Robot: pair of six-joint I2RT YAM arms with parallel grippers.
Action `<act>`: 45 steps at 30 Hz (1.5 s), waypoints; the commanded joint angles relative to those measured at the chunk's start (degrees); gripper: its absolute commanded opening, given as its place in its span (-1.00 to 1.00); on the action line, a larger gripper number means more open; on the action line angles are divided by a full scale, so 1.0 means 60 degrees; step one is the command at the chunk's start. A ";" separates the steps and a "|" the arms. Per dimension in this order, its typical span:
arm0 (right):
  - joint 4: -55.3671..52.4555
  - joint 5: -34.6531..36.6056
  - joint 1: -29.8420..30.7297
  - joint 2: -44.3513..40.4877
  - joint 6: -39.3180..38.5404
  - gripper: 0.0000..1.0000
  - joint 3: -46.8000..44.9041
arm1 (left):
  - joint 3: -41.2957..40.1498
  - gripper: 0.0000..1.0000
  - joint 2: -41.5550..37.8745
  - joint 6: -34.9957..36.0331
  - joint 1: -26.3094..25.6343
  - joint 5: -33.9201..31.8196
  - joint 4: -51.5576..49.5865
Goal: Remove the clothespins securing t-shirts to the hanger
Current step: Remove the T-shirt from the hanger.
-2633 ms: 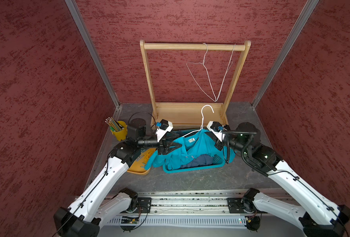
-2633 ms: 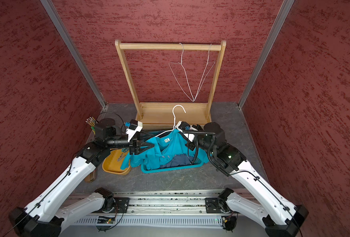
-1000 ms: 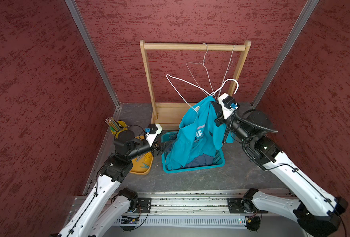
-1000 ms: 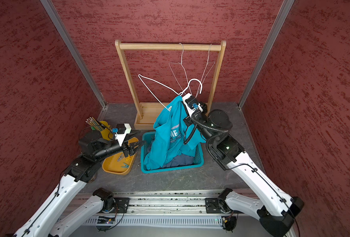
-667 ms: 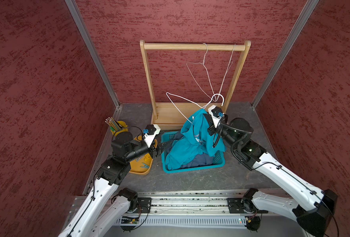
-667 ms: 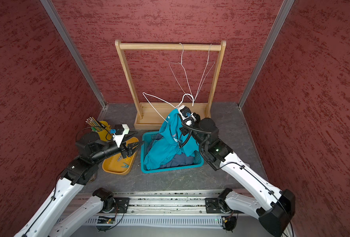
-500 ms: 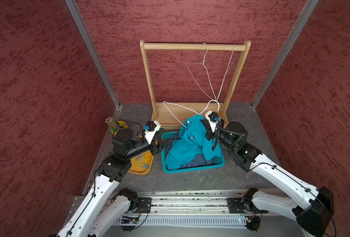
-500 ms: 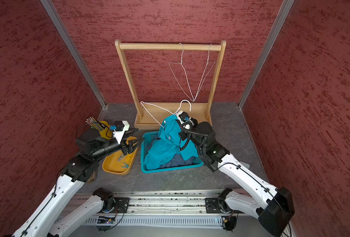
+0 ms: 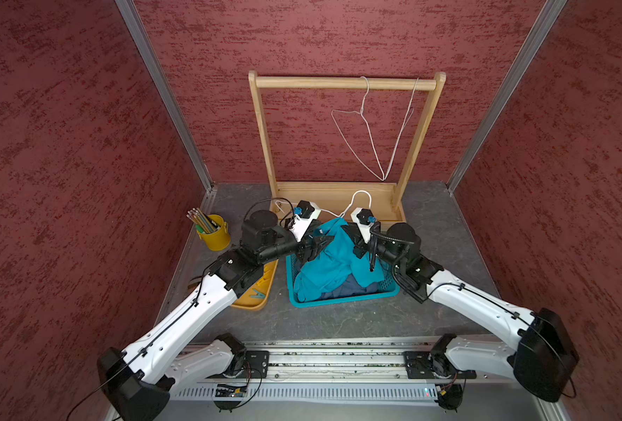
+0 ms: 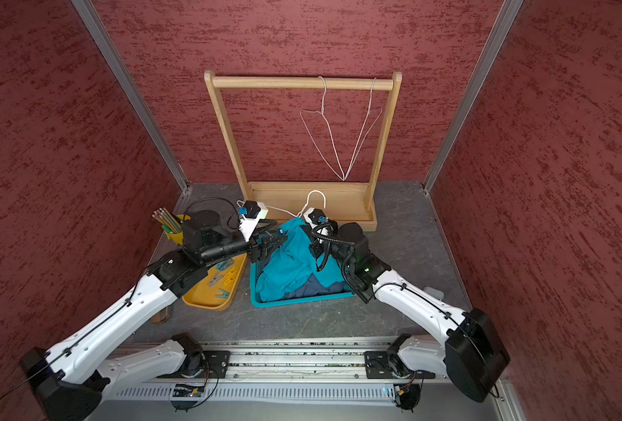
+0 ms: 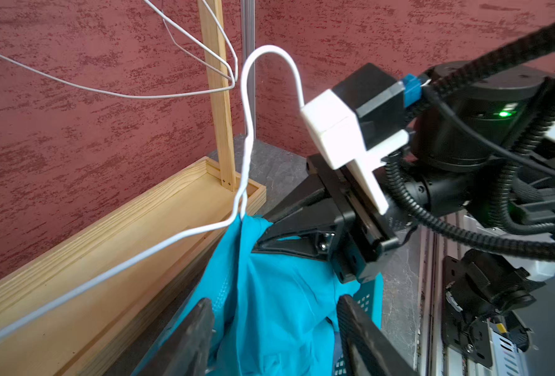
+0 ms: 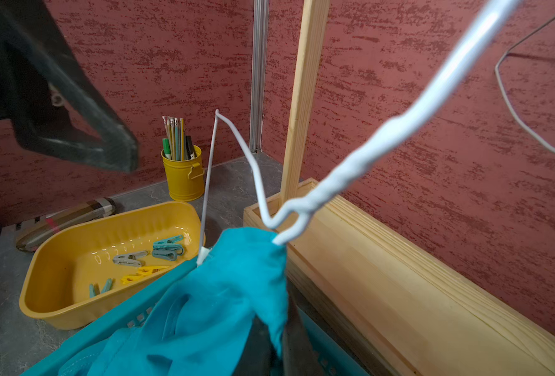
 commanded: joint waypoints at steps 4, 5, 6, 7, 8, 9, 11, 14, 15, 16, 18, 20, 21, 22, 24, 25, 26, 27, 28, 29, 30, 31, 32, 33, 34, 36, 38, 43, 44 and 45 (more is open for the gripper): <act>-0.0131 -0.0489 0.0069 -0.0287 0.0396 -1.00 -0.0106 | -0.0091 0.23 0.0666 0.0183 -0.0095 0.0103 0.1416; -0.0271 -0.0483 0.0080 -0.0257 0.0387 -1.00 -0.0086 | -0.0063 0.23 0.0823 0.0171 -0.0109 0.0168 0.1528; -0.0341 -0.0477 0.0105 -0.0242 0.0387 -1.00 -0.0096 | -0.0020 0.24 0.0975 0.0147 -0.0124 0.0223 0.1563; -0.0343 -0.0476 0.0120 -0.0241 0.0369 -1.00 -0.0134 | 0.0038 0.24 0.1095 0.0126 -0.0143 0.0253 0.1592; -0.0311 -0.0453 0.0127 -0.0254 0.0366 -1.00 -0.0172 | 0.0113 0.24 0.1220 0.0110 -0.0167 0.0274 0.1599; -0.0240 -0.0439 0.0142 -0.0255 0.0378 -1.00 -0.0234 | 0.0185 0.24 0.1314 0.0102 -0.0181 0.0292 0.1621; -0.0121 -0.0421 0.0170 -0.0228 0.0379 -1.00 -0.0313 | 0.0311 0.24 0.1431 0.0029 -0.0212 0.0291 0.1639; -0.0149 -0.0417 0.0228 -0.0147 0.0343 -1.00 -0.0299 | 0.0549 0.22 0.1484 -0.0125 -0.0226 0.0091 0.1559; -0.0188 -0.0417 0.0253 -0.0124 0.0307 -1.00 -0.0277 | 0.0622 0.20 0.1484 -0.0177 -0.0227 -0.0078 0.1516; -0.0215 -0.0384 0.0273 -0.0112 0.0286 -1.00 -0.0249 | 0.0683 0.17 0.1484 -0.0199 -0.0219 -0.0212 0.1490; -0.0350 -0.0370 0.0339 -0.0080 0.0188 -1.00 -0.0139 | 0.0791 0.11 0.1495 -0.0150 -0.0227 -0.0428 0.1461; -0.0523 -0.0319 0.0432 -0.0092 0.0087 -1.00 -0.0009 | 0.0886 0.04 0.1563 0.0020 -0.0227 -0.0520 0.1388; -0.0606 -0.0280 0.0489 -0.0119 0.0027 -1.00 0.0048 | 0.0999 0.00 0.1607 0.0064 -0.0227 -0.0557 0.1258; -0.0688 -0.0211 0.0517 -0.0149 -0.0035 -1.00 0.0076 | 0.1080 -0.02 0.1641 0.0079 -0.0227 -0.0586 0.1120; -0.0827 -0.0043 0.0552 -0.0247 -0.0088 -1.00 0.0094 | 0.1211 -0.05 0.1634 0.0089 -0.0252 -0.0602 0.0980; -0.0894 0.0037 0.0567 -0.0280 -0.0117 -1.00 0.0105 | 0.1194 -0.06 0.1603 0.0090 -0.0264 -0.0598 0.0983; -0.1013 0.0132 0.0567 -0.0312 -0.0159 -1.00 0.0113 | 0.1171 -0.08 0.1549 0.0086 -0.0284 -0.0596 0.1026; -0.1125 0.0216 0.0567 -0.0314 -0.0197 -1.00 0.0129 | 0.1169 -0.09 0.1502 0.0086 -0.0299 -0.0593 0.1033; -0.1277 0.0344 0.0566 -0.0315 -0.0232 -1.00 0.0161 | 0.1157 -0.09 0.1445 0.0096 -0.0308 -0.0599 0.1028; -0.1429 0.0412 0.0578 -0.0303 -0.0263 -1.00 0.0205 | 0.1149 -0.09 0.1387 0.0122 -0.0336 -0.0600 0.1026; -0.1558 0.0432 0.0575 -0.0282 -0.0280 -1.00 0.0256 | 0.1136 -0.09 0.1349 0.0146 -0.0342 -0.0592 0.1006; -0.1700 0.0447 0.0578 -0.0243 -0.0321 -1.00 0.0326 | 0.1143 -0.09 0.1310 0.0166 -0.0350 -0.0593 0.1000; -0.1834 0.0433 0.0567 -0.0202 -0.0327 -1.00 0.0392 | 0.1143 -0.09 0.1273 0.0192 -0.0371 -0.0596 0.0995; -0.1929 0.0432 0.0572 -0.0170 -0.0346 -1.00 0.0447 | 0.1156 -0.09 0.1257 0.0203 -0.0385 -0.0601 0.0985; -0.2007 0.0423 0.0581 -0.0126 -0.0365 -1.00 0.0488 | 0.1153 -0.07 0.1244 0.0228 -0.0380 -0.0601 0.0988; -0.2139 0.0389 0.0581 -0.0067 -0.0389 -1.00 0.0583 | 0.1100 0.04 0.1222 0.0280 -0.0423 -0.0646 0.0985; -0.2225 0.0388 0.0581 -0.0014 -0.0421 -1.00 0.0644 | 0.1028 0.10 0.1207 0.0327 -0.0461 -0.0708 0.0997; -0.2349 0.0360 0.0581 0.0118 -0.0487 -1.00 0.0758 | 0.0838 0.16 0.1107 0.0298 -0.0577 -0.0818 0.1038; -0.2407 0.0344 0.0581 0.0151 -0.0478 -1.00 0.0797 | 0.0820 0.16 0.1084 0.0278 -0.0590 -0.0837 0.1017; -0.2443 0.0343 0.0581 0.0169 -0.0499 -1.00 0.0831 | 0.0819 0.15 0.1038 0.0244 -0.0588 -0.0842 0.0978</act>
